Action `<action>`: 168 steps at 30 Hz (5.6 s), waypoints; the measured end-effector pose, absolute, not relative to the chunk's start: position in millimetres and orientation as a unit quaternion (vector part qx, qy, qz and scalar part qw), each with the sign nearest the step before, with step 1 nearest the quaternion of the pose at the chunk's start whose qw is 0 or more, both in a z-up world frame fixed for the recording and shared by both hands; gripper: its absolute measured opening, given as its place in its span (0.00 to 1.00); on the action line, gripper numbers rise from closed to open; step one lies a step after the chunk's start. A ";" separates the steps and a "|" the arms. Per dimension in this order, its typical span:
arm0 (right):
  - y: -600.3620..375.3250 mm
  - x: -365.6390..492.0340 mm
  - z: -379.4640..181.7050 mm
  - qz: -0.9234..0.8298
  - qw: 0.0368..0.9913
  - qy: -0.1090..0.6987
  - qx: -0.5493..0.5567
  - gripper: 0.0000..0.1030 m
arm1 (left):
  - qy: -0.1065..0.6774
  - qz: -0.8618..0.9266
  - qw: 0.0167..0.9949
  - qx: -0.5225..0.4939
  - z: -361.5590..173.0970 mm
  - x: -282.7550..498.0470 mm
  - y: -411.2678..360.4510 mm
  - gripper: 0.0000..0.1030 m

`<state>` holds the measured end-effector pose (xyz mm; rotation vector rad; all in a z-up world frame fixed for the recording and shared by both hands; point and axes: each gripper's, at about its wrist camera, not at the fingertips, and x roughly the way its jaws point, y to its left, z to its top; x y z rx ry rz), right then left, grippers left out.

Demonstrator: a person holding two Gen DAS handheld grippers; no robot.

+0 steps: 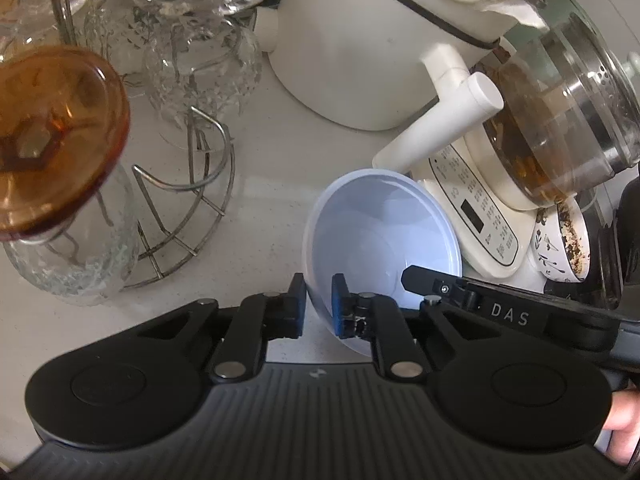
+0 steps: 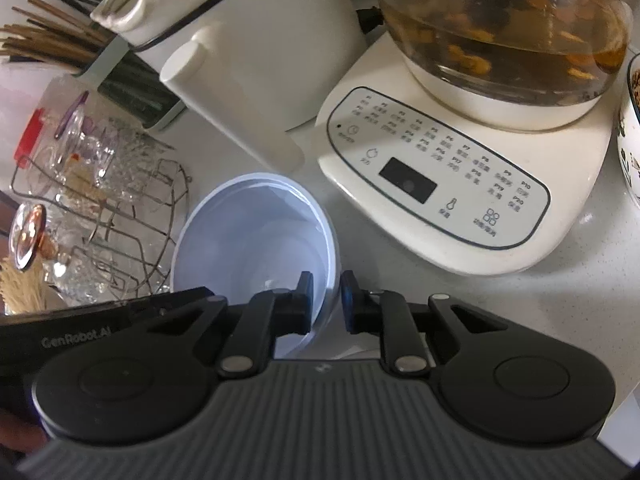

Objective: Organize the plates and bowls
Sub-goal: 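Lift the second translucent bowl with both grippers and carry it to the first bowl, then lower the held bowl into the first translucent bowl with both grippers, then open both grippers and withdraw from the stacked bowls, then move both grippers to the small white ceramic bowl by the tea maker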

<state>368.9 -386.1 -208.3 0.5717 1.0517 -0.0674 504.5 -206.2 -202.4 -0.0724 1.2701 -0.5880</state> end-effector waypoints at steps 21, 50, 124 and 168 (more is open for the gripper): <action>-381.2 333.2 -163.0 -0.017 0.846 0.463 0.265 0.17 | 0.545 -0.267 0.791 -0.074 -146.8 461.6 -179.5 0.15; -324.6 262.2 -98.4 0.043 0.875 0.423 0.234 0.17 | 0.503 -0.251 0.821 -0.099 -70.7 371.8 -103.3 0.15; -248.8 247.4 -104.9 0.109 0.870 0.459 0.147 0.44 | 0.483 -0.101 0.850 -0.185 -103.2 307.6 -1.0 0.36; -317.2 170.0 -56.7 -0.028 0.918 0.357 0.169 0.44 | 0.435 -0.300 0.848 -0.041 -61.9 311.9 -118.7 0.49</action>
